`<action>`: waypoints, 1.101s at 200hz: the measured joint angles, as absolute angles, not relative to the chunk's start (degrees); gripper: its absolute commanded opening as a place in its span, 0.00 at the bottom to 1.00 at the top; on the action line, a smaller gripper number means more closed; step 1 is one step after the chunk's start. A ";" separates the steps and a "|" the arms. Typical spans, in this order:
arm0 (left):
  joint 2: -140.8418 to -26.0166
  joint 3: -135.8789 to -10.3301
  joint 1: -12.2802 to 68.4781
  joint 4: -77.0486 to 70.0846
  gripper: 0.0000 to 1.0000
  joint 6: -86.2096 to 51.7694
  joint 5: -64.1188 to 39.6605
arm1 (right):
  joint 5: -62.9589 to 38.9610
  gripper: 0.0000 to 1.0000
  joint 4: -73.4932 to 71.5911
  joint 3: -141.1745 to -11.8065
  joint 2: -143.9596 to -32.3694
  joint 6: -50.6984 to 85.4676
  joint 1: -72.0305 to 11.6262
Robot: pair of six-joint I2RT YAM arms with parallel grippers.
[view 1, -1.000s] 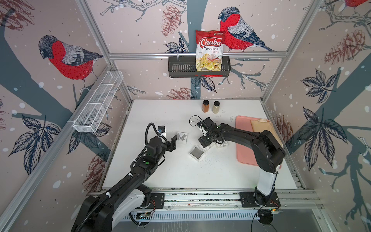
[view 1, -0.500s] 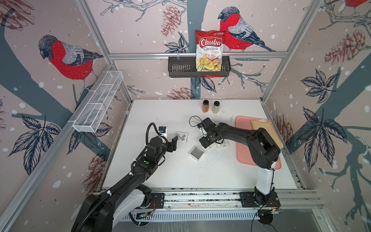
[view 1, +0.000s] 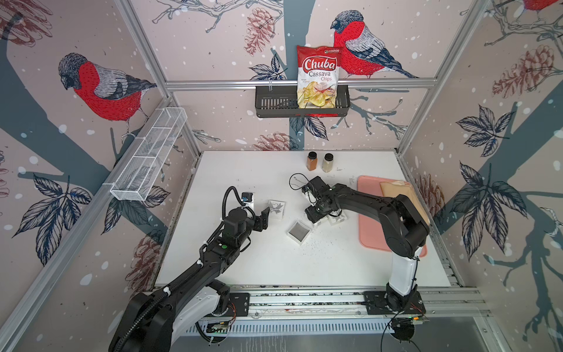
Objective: Take the necklace out of the lift-off lid jewelry box
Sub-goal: Pick up the lid from the center of the board, then close the lid on the jewelry box.
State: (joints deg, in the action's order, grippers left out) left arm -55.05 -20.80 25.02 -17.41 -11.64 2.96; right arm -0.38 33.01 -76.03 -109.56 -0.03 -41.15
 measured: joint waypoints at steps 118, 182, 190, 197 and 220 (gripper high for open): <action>-57.54 -20.82 25.02 -18.24 0.81 -11.62 1.65 | -5.45 0.69 35.11 -76.75 -104.84 -6.02 -52.05; -57.43 -20.86 25.02 -18.28 0.81 -11.62 1.65 | -4.86 0.71 35.18 -76.82 -106.78 -6.07 -54.28; -57.43 -20.88 25.02 -18.28 0.81 -11.62 1.65 | -4.86 0.71 35.18 -76.82 -106.87 -6.07 -54.35; -57.43 -20.88 25.02 -18.28 0.80 -11.62 1.65 | -4.84 0.71 35.18 -76.82 -106.87 -6.07 -54.41; -57.43 -20.93 25.02 -18.26 0.81 -11.62 1.65 | -4.43 0.72 35.16 -76.79 -106.89 -6.07 -54.59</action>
